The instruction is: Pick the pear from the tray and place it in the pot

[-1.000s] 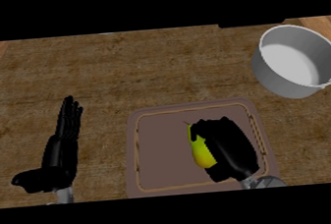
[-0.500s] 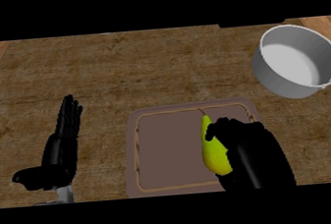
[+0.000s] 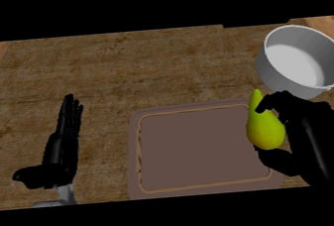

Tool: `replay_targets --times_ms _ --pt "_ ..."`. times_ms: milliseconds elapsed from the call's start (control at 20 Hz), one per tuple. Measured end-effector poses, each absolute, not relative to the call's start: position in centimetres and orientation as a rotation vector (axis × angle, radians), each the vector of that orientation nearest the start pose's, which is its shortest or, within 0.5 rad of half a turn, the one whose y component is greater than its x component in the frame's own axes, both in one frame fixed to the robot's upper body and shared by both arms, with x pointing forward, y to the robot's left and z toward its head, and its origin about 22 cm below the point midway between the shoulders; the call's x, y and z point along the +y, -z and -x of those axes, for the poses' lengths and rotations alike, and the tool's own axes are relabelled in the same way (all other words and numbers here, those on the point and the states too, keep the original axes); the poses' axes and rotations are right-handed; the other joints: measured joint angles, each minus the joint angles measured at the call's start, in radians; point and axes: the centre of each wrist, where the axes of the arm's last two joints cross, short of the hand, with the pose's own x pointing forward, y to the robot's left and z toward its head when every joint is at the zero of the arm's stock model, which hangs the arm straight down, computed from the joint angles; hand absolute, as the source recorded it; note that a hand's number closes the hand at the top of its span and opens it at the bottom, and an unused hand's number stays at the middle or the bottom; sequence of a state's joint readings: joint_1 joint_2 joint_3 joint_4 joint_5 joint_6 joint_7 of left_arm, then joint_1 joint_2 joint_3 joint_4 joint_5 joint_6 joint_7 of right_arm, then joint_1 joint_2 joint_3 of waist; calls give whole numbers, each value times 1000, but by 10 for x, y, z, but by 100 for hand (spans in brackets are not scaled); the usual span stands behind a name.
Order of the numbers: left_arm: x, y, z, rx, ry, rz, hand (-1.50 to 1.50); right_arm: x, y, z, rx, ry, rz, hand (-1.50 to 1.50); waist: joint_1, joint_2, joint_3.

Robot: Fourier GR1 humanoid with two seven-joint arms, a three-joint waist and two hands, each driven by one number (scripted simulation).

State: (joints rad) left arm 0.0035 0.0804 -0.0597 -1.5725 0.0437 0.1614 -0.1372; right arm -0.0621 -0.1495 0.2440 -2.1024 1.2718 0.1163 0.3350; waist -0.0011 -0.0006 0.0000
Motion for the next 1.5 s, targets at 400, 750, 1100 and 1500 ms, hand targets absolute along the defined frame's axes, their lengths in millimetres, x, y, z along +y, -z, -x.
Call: replay_targets --times_ms 400,750,1100,1500 --pt "224 -6 -237 -1695 -38 -115 0 -261 -134 -255 -1545 -797 1313 150 4 1 0" --pt "224 -9 -246 -1697 -36 -105 0 -328 -122 -292 -1477 -789 1323 150 6 2 0" --pt "220 -14 -244 -1706 -34 -96 0 -378 -95 -325 -1394 -838 1224 150 14 4 1" --pt "222 -5 -242 -1709 -25 -91 0 -419 -63 -339 -1201 -849 1156 -150 19 -1 -10"
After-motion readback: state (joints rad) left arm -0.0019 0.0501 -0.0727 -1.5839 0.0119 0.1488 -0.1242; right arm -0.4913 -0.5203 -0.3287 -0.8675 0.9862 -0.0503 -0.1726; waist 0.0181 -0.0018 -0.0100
